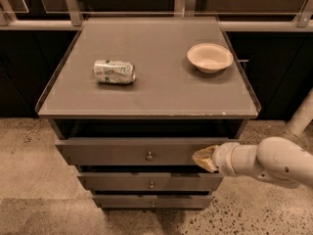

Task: Close top drawer

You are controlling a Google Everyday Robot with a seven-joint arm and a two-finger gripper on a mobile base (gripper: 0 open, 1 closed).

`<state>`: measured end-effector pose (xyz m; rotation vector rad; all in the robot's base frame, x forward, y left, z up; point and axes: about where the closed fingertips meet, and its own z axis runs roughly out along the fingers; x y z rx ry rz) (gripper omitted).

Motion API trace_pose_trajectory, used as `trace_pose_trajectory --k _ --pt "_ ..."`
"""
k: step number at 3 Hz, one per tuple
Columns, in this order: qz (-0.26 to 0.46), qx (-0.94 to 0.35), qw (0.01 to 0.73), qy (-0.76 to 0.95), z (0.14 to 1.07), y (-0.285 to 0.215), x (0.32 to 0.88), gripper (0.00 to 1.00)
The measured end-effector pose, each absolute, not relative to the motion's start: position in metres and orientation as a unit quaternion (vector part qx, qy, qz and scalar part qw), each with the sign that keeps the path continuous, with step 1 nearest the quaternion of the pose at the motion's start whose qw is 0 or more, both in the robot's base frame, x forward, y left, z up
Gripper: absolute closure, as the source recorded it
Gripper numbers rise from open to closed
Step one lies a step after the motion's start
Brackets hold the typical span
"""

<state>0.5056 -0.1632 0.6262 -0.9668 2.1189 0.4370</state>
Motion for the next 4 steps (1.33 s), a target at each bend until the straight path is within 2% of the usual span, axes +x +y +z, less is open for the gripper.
trace_pose_trajectory --k 2,3,4 --pt "0.099 -0.364 0.406 0.832 0.623 -0.174 0.514 1.0" --pt "0.09 -0.366 0.404 0.833 0.625 -0.177 0.514 1.0" --pt "0.094 -0.348 0.372 0.855 0.637 -0.197 0.503 1.0"
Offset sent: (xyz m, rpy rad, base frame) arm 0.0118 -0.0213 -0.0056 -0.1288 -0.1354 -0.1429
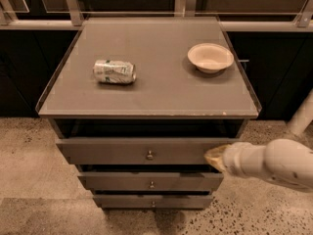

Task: Close top drawer

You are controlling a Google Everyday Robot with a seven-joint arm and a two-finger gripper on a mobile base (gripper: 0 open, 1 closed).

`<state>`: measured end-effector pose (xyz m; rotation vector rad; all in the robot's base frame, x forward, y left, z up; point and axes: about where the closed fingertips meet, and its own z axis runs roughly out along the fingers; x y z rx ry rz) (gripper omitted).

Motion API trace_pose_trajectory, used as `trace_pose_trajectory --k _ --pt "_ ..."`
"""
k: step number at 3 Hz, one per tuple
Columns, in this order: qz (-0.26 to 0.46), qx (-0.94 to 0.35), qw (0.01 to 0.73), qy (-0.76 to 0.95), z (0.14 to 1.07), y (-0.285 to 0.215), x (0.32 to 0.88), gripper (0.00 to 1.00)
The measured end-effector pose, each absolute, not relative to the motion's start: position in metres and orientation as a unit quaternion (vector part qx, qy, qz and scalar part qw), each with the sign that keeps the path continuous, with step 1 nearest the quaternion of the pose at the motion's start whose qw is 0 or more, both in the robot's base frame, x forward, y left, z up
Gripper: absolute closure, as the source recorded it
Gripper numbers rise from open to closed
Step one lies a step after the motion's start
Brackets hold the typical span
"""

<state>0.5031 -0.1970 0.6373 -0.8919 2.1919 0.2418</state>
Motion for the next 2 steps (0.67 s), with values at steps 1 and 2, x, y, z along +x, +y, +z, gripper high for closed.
trace_pose_trajectory --k 1,2 --pt "0.073 -0.286 0.329 0.897 0.658 -0.258 0.468 1.0" --pt "0.051 -0.224 0.318 0.92 0.686 -0.303 0.436 1.0"
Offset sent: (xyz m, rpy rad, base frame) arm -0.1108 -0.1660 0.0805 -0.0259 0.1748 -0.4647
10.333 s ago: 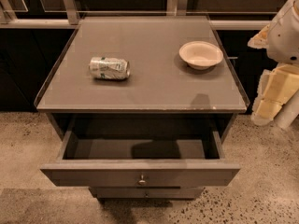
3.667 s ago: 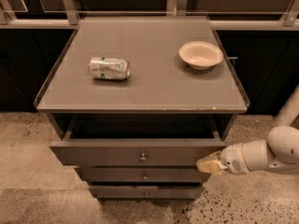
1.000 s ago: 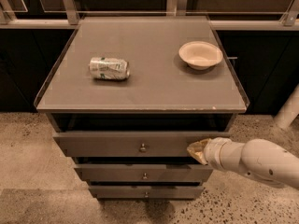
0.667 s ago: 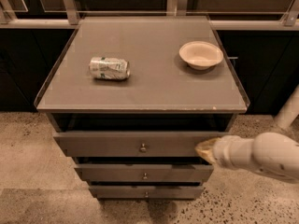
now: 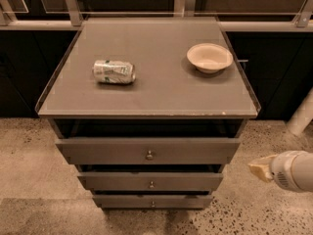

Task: Close top drawer

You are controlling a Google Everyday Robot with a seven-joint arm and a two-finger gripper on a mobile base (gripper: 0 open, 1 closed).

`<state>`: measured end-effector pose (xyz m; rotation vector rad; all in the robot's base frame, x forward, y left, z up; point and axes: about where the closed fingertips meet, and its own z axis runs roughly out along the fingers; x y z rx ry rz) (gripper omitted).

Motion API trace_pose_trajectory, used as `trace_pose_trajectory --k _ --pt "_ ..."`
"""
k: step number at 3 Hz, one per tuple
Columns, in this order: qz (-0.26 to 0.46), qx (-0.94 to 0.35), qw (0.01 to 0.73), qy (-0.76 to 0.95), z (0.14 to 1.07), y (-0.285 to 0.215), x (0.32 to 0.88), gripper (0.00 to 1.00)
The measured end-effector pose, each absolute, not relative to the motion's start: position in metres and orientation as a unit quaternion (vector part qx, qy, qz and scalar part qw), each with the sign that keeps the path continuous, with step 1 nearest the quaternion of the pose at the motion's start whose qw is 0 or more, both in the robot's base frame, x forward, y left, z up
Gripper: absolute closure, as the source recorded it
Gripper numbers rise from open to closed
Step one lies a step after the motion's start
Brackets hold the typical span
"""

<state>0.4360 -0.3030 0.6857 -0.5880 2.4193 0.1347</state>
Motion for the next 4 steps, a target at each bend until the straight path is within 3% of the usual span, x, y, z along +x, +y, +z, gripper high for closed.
trace_pose_trajectory --k 1,4 --pt "0.05 -0.213 0.319 0.922 0.6897 -0.3074 0.434 0.82" --pt "0.05 -0.213 0.319 0.922 0.6897 -0.3074 0.434 0.12"
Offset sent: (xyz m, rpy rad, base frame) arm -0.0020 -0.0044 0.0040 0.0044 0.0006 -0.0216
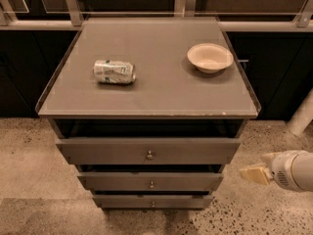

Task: Close top drawer

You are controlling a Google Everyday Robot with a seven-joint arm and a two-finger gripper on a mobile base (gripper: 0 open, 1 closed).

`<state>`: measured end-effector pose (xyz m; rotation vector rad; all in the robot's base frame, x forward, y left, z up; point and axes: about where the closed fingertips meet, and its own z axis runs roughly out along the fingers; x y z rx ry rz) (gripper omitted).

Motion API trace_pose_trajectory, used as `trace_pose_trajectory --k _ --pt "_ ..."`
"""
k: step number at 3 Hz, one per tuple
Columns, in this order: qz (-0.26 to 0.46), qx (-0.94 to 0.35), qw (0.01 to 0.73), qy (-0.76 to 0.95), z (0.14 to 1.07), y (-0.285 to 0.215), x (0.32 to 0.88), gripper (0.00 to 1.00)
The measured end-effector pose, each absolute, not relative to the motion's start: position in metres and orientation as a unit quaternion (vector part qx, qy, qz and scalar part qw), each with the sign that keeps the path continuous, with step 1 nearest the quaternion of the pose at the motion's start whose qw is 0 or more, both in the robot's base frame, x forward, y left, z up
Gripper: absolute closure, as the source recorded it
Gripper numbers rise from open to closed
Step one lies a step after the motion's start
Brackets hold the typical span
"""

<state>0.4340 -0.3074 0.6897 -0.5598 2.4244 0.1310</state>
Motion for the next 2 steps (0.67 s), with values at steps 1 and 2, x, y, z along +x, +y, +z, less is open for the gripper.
trace_pose_trajectory --k 1,2 --pt "0.05 -0.213 0.319 0.922 0.6898 -0.3074 0.434 0.0" --pt "0.05 -0.213 0.319 0.922 0.6898 -0.3074 0.434 0.0"
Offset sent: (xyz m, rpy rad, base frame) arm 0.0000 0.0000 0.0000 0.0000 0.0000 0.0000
